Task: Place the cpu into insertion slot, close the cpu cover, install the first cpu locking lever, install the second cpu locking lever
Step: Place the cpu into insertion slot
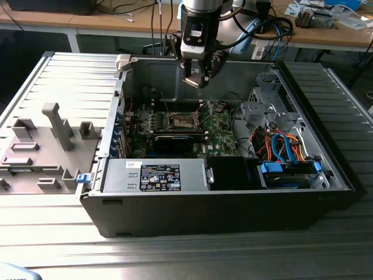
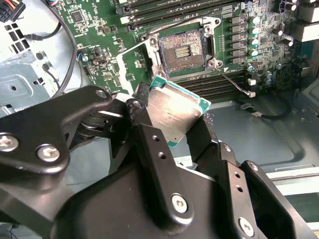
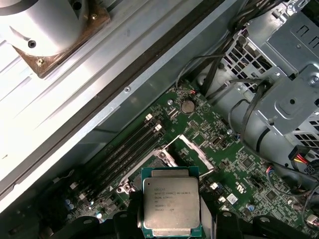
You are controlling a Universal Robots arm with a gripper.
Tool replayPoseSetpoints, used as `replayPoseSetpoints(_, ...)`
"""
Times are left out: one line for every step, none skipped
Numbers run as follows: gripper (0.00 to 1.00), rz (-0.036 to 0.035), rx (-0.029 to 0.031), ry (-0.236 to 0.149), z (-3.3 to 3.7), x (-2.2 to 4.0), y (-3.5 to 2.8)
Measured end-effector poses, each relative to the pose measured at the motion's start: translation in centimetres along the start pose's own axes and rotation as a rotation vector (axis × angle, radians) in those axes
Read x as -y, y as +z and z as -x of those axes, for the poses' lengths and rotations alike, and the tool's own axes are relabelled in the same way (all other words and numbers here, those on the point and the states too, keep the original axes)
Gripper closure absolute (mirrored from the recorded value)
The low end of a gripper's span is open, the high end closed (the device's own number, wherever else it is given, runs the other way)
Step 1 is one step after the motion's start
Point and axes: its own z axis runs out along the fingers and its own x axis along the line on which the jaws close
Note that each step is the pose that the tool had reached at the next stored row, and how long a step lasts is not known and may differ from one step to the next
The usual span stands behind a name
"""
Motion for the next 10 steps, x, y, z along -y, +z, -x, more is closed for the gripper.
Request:
replayPoseSetpoints(0.45, 0.0001, 0.0002, 0.002, 0.0, 0.0, 0.0)
replayPoseSetpoints(0.45, 0.0, 0.0003, 0.004, 0.0, 0.0, 0.0)
replayPoseSetpoints(0.45, 0.0001, 0.0005, 0.005, 0.0, 0.0, 0.0)
replayPoseSetpoints(0.45, 0.0001, 0.0006, 0.007, 0.0, 0.0, 0.01)
replayPoseSetpoints(0.45, 0.0001, 0.0008, 0.009, 0.0, 0.0, 0.01)
replayPoseSetpoints(0.45, 0.0001, 0.001, 0.011, 0.0, 0.0, 0.01)
replayPoseSetpoints(0.45, 0.0002, 0.0011, 0.013, 0.0, 0.0, 0.01)
replayPoseSetpoints(0.45, 0.0003, 0.0013, 0.014, 0.0, 0.0, 0.01)
replayPoseSetpoints(0.45, 0.0003, 0.0014, 0.017, 0.0, 0.0, 0.01)
replayPoseSetpoints(0.45, 0.0003, 0.0015, 0.018, 0.0, 0.0, 0.01)
